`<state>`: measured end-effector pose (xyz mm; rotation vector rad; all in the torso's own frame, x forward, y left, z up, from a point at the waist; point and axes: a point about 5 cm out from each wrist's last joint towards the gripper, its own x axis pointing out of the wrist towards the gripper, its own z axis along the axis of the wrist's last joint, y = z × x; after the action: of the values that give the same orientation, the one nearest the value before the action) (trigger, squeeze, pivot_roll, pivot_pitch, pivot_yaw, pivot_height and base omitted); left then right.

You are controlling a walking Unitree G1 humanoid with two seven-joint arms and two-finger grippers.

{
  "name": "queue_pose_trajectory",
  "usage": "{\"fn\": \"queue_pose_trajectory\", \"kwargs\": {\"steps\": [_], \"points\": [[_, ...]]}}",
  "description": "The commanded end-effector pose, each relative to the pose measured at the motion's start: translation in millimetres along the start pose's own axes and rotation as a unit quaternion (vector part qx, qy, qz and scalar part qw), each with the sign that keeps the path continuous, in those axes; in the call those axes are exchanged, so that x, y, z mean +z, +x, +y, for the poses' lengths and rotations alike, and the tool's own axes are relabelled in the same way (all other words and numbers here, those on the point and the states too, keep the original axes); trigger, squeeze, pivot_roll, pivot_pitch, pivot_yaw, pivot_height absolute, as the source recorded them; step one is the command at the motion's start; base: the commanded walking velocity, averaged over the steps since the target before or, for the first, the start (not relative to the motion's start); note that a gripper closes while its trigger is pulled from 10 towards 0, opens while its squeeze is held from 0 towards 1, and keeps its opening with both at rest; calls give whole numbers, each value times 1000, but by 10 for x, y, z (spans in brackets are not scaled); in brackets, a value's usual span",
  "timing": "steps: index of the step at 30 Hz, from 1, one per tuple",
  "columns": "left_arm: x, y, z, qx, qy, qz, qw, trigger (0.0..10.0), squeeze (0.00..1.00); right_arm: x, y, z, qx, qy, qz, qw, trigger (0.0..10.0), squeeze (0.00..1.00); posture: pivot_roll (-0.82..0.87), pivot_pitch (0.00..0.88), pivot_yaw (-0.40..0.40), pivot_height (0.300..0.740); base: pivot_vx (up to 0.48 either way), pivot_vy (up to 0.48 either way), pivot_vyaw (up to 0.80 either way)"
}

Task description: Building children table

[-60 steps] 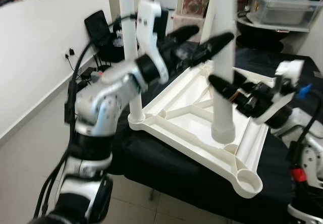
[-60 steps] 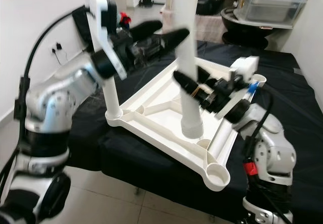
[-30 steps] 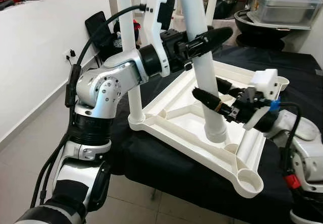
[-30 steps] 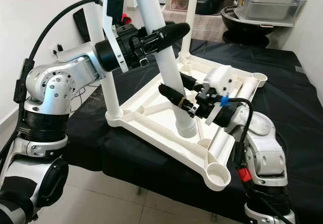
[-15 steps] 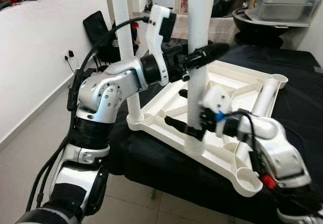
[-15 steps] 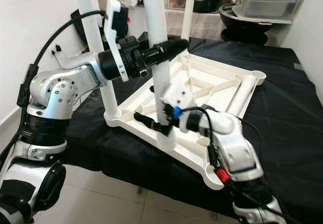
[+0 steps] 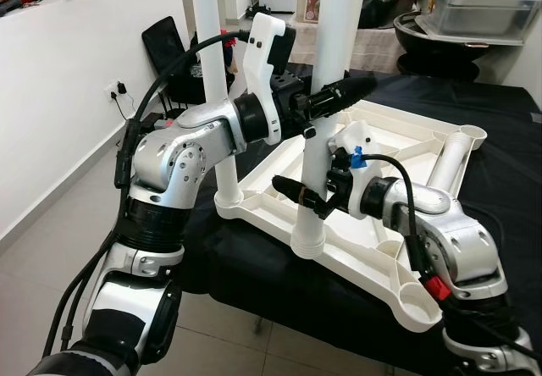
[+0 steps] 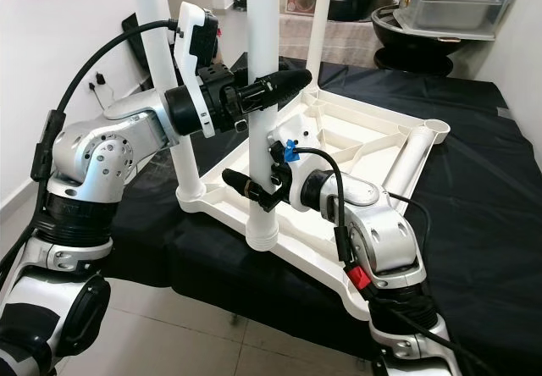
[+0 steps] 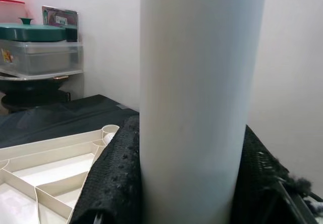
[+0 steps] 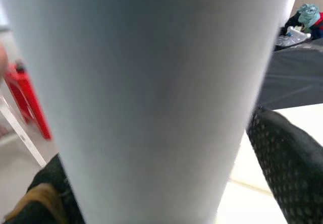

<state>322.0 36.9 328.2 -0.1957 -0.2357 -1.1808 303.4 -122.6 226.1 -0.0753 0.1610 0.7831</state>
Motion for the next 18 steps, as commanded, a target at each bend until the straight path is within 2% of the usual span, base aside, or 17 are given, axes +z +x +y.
{"fn": "queue_pose_trajectory", "kwargs": {"steps": [1, 7, 8, 9, 10, 12, 13, 14, 18], "points": [[-23, 130, -190, -68, -2, -1, 998, 0, 0, 0, 57, 56, 8, 16, 13, 1000, 10000, 0, -97, 5, 1, 740, 0, 0, 0], [-36, 120, -175, -68, 0, -2, 998, 0, 0, 5, 79, 103, 5, 30, 10, 999, 10000, 0, -98, 5, 2, 740, 0, 0, 0], [-38, 119, -177, -69, 0, -3, 998, 0, 0, 1, 104, 136, 4, 33, 4, 999, 6980, 0, -97, 6, 2, 740, 0, 0, 0], [-38, 119, -177, -69, 0, -3, 998, 0, 0, 1, 104, 136, 4, 33, 4, 999, 6980, 0, -97, 6, 2, 740, 0, 0, 0], [-41, 119, -178, -69, 1, -4, 998, 0, 0, 7, 122, 166, 2, 41, 1, 999, 3333, 0, -97, 6, 2, 740, 0, 0, 0], [-41, 119, -178, -69, 1, -4, 998, 0, 0, 7, 122, 166, 2, 41, 1, 999, 3333, 0, -97, 6, 2, 740, 0, 0, 0], [-42, 121, -181, -69, 1, -5, 998, 0, 0, 15, 134, 187, 1, 47, -3, 999, 2118, 0, -95, 7, 2, 740, 0, 0, 0], [-41, 123, -185, -69, 2, -6, 998, 0, 0, 39, 151, 215, 3, 52, -13, 999, 0, 0, -94, 9, 2, 740, 0, 0, 0], [-36, 132, -192, -68, 3, -9, 998, 0, 0, 90, 174, 262, 10, 56, -31, 998, 0, 0, -95, 10, 2, 740, 0, 0, 0]]}}
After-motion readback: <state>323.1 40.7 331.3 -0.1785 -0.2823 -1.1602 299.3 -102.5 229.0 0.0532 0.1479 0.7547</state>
